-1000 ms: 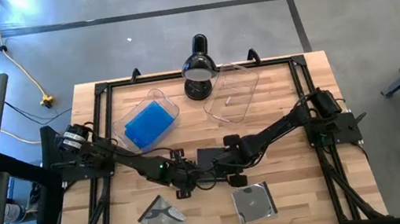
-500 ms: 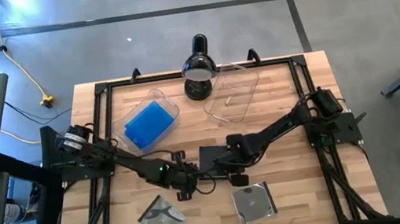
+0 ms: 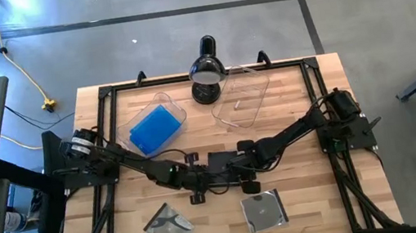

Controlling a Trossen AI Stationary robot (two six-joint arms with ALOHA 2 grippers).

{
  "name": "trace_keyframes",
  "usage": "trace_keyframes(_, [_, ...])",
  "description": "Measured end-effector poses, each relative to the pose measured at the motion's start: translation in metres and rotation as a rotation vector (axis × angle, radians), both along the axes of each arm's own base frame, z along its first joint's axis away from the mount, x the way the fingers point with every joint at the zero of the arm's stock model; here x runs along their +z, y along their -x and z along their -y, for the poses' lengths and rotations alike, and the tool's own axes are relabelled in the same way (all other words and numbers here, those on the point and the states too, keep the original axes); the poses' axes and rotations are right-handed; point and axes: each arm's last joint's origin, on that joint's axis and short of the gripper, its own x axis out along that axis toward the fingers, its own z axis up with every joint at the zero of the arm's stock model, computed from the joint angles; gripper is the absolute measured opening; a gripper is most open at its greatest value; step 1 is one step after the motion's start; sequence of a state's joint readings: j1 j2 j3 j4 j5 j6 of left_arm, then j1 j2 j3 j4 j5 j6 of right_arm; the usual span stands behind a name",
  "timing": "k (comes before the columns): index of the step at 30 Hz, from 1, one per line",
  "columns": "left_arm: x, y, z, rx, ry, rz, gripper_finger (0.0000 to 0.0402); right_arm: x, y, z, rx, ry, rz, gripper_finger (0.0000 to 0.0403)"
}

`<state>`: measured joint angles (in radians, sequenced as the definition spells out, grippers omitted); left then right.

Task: Pick & place jewel cases by type
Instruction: Put the center black CD case into the right transparent bin

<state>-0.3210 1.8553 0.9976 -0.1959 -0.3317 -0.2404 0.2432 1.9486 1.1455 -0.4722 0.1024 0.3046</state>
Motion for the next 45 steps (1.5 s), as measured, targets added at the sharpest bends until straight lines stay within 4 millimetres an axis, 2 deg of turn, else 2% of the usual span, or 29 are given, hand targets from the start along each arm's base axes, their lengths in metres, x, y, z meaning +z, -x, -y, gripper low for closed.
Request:
trace_keyframes(10, [0.013, 0.000, 0.000, -0.011, 0.015, 0.048, 0.0106, -0.001, 0.000, 0.000, 0.041, 0.028, 0.000, 0.0124])
trace_keyframes(20, [0.060, 0.008, -0.002, -0.020, 0.030, 0.192, 0.0106, -0.001, -0.001, 0.000, 0.066, 0.026, 0.008, 0.0124])
trace_keyframes(28, [0.077, -0.005, 0.000, -0.055, 0.002, 0.370, 0.0106, -0.001, -0.003, 0.000, 0.099, 0.038, 0.034, 0.0124])
trace_keyframes(34, [0.076, -0.006, -0.001, -0.043, -0.025, 0.387, 0.0106, 0.000, -0.008, -0.001, 0.093, 0.041, 0.083, 0.0124])
trace_keyframes(40, [0.055, -0.009, -0.003, -0.052, 0.000, 0.298, 0.0106, 0.002, -0.012, -0.002, 0.109, 0.048, 0.126, 0.0124])
trace_keyframes(45, [0.052, -0.010, -0.006, -0.100, -0.037, 0.272, 0.0125, 0.002, -0.014, -0.002, 0.128, 0.038, 0.142, 0.0124])
